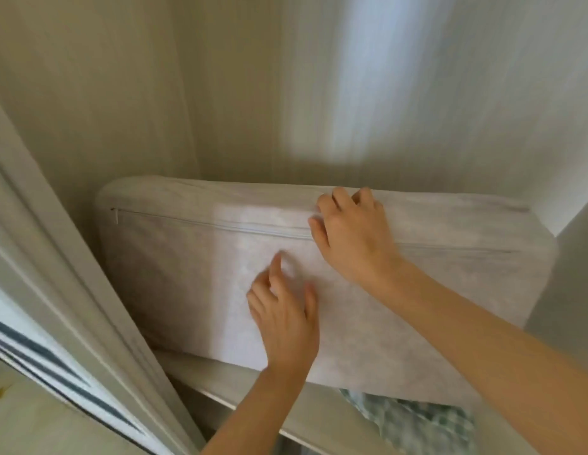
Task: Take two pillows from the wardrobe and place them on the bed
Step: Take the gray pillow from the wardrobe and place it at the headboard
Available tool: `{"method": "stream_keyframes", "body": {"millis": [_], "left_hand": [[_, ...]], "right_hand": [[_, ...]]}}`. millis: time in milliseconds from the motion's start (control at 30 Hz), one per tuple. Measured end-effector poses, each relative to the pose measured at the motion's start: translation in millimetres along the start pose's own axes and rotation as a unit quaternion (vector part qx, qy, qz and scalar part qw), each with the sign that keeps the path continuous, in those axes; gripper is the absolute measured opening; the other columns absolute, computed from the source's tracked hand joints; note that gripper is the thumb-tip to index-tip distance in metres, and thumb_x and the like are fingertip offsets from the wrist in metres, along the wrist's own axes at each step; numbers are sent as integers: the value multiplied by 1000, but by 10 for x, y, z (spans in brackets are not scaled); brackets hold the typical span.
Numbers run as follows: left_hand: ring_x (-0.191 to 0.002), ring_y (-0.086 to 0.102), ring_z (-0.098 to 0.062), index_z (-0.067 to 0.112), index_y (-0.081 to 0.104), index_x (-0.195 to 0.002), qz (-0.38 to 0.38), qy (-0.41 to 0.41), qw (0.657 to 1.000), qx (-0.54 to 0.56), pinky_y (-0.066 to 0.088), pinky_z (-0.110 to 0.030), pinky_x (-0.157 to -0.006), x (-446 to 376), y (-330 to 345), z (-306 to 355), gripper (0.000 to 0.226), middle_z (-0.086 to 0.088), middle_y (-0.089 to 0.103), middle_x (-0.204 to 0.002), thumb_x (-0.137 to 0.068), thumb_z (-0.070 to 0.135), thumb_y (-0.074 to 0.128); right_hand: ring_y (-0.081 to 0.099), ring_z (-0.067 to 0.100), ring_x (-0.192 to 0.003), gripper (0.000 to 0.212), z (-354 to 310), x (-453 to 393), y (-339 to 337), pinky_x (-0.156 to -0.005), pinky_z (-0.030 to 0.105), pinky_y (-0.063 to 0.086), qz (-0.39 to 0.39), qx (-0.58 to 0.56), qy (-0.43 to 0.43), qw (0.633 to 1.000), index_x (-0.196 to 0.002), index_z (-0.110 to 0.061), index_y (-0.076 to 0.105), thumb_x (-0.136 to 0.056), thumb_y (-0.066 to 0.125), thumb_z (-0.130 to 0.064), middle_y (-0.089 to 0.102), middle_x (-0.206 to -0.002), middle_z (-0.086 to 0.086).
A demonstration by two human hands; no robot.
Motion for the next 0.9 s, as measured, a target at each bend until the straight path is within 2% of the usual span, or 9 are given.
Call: {"method": "stream_keyframes", "body": {"millis": [133, 233, 300, 400, 533, 633, 733, 800, 900], "left_hand": [[-104, 43, -30, 11, 41, -146, 124, -26, 988, 86, 42, -39, -91, -332, -414, 418, 60, -21, 45, -129, -96, 43, 48], [-121, 43, -41, 18, 63, -132, 142, 42, 989, 12, 38, -56, -102, -410, -550, 475, 44, -20, 46, -142, -97, 41, 49], [-131, 41, -46, 18, 73, -116, 117, 61, 991, -29, 24, -68, -110, -356, -554, 443, 38, -17, 51, -143, -96, 40, 49], [-136, 40, -44, 17, 73, -113, 94, 72, 992, -39, 13, -69, -114, -197, -557, 373, 38, -13, 57, -139, -94, 38, 49], [-143, 32, -38, 20, 70, -119, 91, 61, 994, -14, 9, -63, -117, -39, -643, 310, 38, -12, 49, -146, -94, 39, 47], [-149, 22, -36, 16, 54, -137, 90, 3, 996, 18, 14, -62, -118, 98, -712, 333, 50, -15, 32, -157, -95, 44, 54], [-152, 8, -32, 8, 13, -157, 81, -126, 984, 98, 17, -56, -121, 233, -791, 324, 104, -15, 5, -165, -82, 59, 65], [-154, -4, -22, 17, -11, -158, 27, -245, 943, 223, 11, -48, -124, 333, -795, 293, 130, -3, -13, -167, -67, 73, 64], [-154, 3, -17, 29, -21, -154, -15, -328, 870, 368, 12, -47, -124, 472, -763, 306, 136, 12, -6, -166, -64, 72, 71]], "right_hand": [[50, 35, -89, 23, -90, 272, -325, -65, 42, 36, -39, 4, -41, 998, -106, -9, 60, -97, 42, -20, 59, -103, 10], [56, 37, -97, 25, -59, 320, -505, -76, 45, 49, -78, -58, -59, 994, -113, -9, 57, -93, 43, -11, 61, -109, 11], [59, 39, -97, 24, -12, 297, -601, -77, 47, 51, -70, -122, -62, 988, -111, -7, 58, -92, 44, -9, 63, -107, 15], [56, 40, -104, 28, 168, 169, -579, -85, 49, 50, -72, -100, -43, 991, -112, -6, 58, -96, 45, -24, 58, -111, 18], [55, 36, -114, 53, 486, 32, -294, -94, 44, 47, -225, -65, 32, 972, -119, -10, 57, -98, 34, -53, 59, -125, 17], [60, 34, -106, 63, 531, 63, -138, -89, 38, 47, -299, -124, 38, 945, -108, -11, 60, -97, 23, -61, 64, -119, 17], [62, 33, -101, 64, 529, 152, -136, -82, 36, 47, -278, -126, 20, 952, -103, -19, 62, -94, 22, -67, 67, -114, 14], [62, 32, -98, 66, 533, 192, -180, -79, 36, 46, -281, -129, 17, 951, -99, -20, 62, -90, 22, -72, 67, -112, 12], [61, 31, -101, 91, 497, 235, -270, -82, 36, 45, -337, -134, 6, 932, -112, -18, 62, -77, 11, -85, 64, -119, 13]]}}
Point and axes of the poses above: each hand's wrist, its own x-axis away from the middle knuckle, its own y-axis out of the palm, z = x × y, the point moved 3 cm from there along -x, towards the middle knuckle
